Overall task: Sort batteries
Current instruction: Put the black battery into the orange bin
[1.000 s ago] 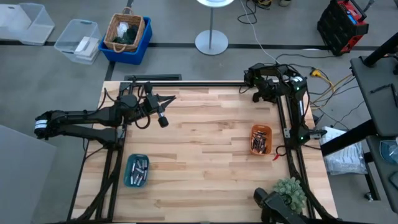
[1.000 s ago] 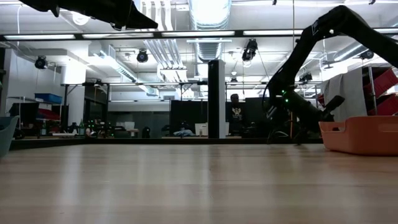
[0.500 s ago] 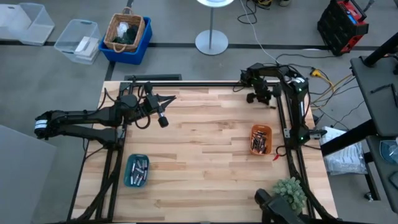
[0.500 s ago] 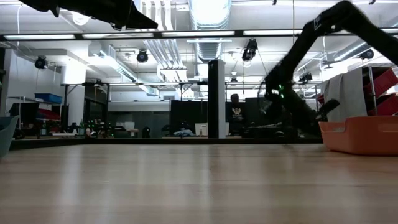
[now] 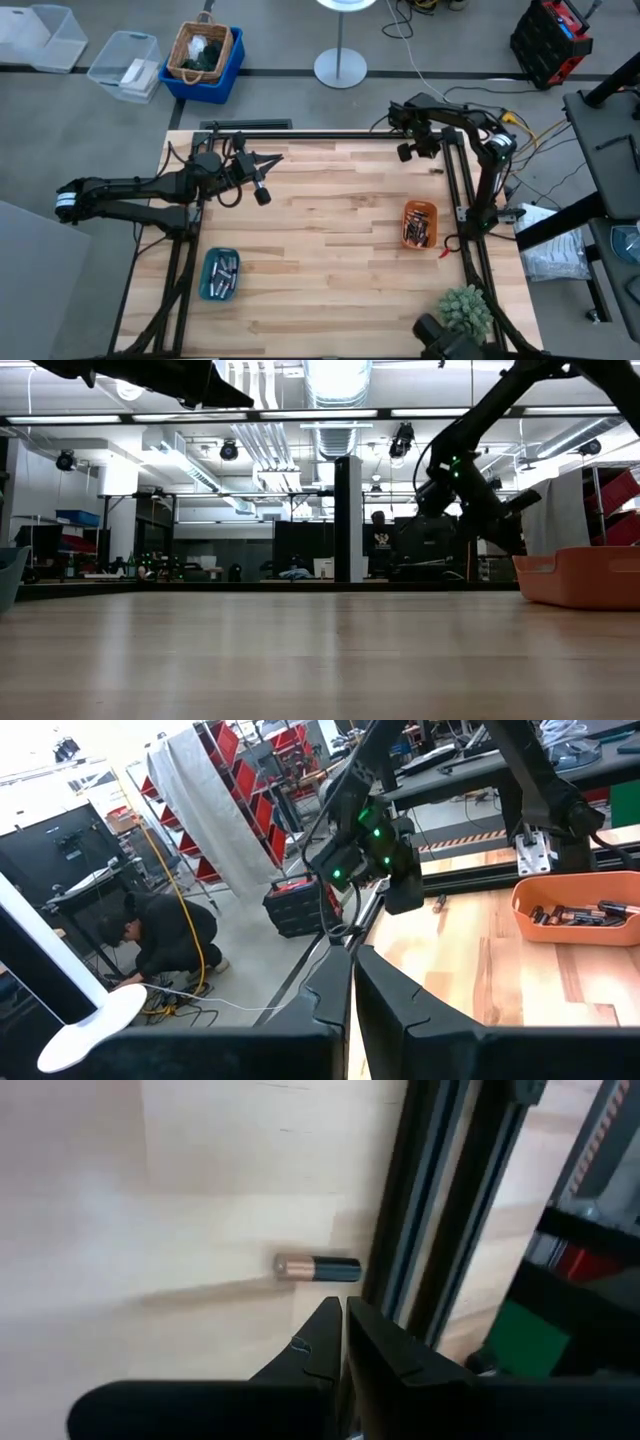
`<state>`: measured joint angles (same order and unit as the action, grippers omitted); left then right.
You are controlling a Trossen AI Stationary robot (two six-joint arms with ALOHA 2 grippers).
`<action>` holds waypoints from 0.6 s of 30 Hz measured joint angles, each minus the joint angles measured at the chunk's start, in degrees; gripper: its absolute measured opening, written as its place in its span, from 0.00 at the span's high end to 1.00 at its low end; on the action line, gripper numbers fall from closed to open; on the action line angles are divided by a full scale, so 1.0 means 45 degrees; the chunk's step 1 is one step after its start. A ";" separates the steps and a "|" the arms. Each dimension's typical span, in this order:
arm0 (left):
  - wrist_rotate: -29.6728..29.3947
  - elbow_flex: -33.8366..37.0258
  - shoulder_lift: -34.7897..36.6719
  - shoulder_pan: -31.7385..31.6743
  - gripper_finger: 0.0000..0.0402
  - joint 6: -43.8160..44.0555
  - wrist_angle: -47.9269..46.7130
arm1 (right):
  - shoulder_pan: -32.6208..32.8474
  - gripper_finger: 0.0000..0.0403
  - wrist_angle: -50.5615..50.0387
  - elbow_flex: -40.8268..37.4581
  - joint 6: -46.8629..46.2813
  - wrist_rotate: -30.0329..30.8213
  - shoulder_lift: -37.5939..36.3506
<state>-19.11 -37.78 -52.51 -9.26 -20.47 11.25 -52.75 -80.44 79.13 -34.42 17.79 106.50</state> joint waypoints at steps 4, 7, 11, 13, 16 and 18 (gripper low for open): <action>0.0000 0.0000 0.0000 0.0000 1.00 -0.0005 -0.0050 | 0.0029 0.97 -0.0087 -0.0052 0.0723 -0.0066 -0.0429; 0.0000 0.0000 0.0000 0.0000 1.00 -0.0007 -0.0050 | 0.0021 0.97 -0.0028 -0.0044 0.1164 -0.0068 -0.0793; 0.0000 0.0000 0.0000 0.0000 1.00 -0.0010 -0.0050 | 0.0080 0.97 0.0795 -0.0061 0.0673 -0.0068 -0.1128; 0.0000 0.0000 0.0000 0.0000 1.00 -0.0010 -0.0054 | 0.0259 0.97 0.0059 -0.0199 0.1185 -0.0934 -0.1322; 0.0000 0.0000 0.0000 0.0000 1.00 -0.0012 -0.0169 | 0.0720 0.97 0.0034 -0.0626 0.2838 -0.2549 -0.1884; 0.0000 0.0000 0.0000 0.0000 1.00 -0.0042 -0.0331 | 0.1168 0.97 0.0783 -0.1044 0.3189 -0.2364 -0.2517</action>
<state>-19.11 -37.78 -52.51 -9.26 -20.66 9.76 -47.50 -76.92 74.43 -20.07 7.15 95.18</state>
